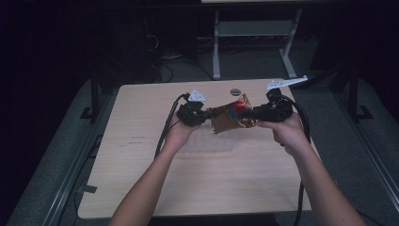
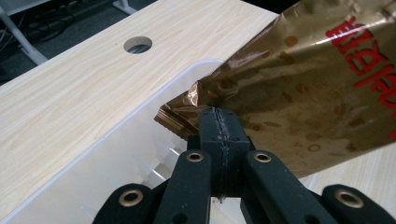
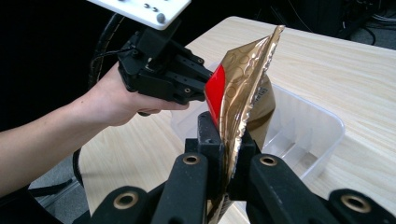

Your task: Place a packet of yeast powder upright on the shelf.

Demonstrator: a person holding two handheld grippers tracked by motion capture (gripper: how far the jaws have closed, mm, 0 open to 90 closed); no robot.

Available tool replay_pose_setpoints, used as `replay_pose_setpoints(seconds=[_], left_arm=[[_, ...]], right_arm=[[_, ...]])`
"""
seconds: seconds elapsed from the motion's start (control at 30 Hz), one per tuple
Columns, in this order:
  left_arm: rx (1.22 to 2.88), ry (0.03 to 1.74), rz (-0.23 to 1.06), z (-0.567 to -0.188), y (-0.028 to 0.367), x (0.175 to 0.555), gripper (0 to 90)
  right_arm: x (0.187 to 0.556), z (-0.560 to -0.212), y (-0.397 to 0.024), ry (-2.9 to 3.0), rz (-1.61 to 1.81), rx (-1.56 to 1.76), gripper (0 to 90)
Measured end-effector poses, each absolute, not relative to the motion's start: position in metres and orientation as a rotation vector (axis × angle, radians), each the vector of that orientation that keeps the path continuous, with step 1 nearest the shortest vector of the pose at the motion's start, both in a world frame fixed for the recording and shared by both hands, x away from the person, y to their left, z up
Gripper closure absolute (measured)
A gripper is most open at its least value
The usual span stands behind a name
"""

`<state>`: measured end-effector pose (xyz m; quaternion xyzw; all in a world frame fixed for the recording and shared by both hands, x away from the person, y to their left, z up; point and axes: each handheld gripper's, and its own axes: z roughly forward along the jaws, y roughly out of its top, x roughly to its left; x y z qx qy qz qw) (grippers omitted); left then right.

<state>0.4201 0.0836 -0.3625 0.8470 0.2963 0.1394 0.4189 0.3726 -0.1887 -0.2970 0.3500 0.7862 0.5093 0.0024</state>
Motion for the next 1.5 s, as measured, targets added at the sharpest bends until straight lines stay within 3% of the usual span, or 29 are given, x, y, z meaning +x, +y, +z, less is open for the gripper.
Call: replay_pose_setpoints(seconds=[1.5], left_arm=[[2.252,0.793,0.324,-0.390,0.074,0.439,89.8]], right_arm=[[0.390,-0.323,-0.155,2.516,1.584,1.180,84.1]])
